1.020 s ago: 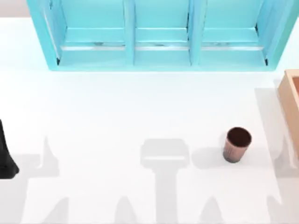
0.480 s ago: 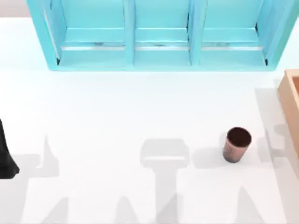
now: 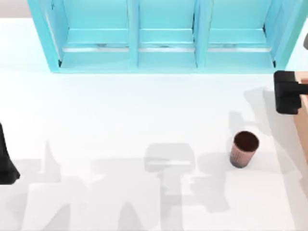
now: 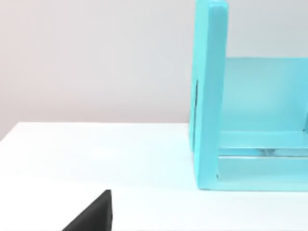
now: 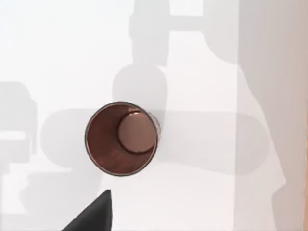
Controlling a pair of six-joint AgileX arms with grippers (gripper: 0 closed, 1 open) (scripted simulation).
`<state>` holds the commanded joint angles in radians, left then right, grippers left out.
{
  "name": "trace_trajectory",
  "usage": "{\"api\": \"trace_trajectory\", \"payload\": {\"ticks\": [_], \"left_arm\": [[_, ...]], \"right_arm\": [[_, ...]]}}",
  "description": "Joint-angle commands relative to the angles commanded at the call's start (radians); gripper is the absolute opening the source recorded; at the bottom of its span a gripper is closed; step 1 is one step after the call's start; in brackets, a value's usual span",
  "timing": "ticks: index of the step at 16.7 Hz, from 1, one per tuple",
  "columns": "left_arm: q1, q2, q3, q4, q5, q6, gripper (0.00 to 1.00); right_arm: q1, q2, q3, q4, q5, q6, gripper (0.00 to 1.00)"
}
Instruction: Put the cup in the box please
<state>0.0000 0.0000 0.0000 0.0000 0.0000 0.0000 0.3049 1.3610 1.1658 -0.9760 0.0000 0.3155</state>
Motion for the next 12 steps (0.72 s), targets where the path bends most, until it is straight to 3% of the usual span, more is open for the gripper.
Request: {"api": "trace_trajectory", "payload": {"ticks": [6, 12], "left_arm": [[0.000, 0.000, 0.000, 0.000, 0.000, 0.000, 1.00], [0.000, 0.000, 0.000, 0.000, 0.000, 0.000, 1.00]], "right_arm": [[0.086, 0.398, 0.336, -0.274, 0.000, 0.089, 1.00], [0.102, 0.468, 0.395, -0.327, 0.000, 0.106, 1.00]]}}
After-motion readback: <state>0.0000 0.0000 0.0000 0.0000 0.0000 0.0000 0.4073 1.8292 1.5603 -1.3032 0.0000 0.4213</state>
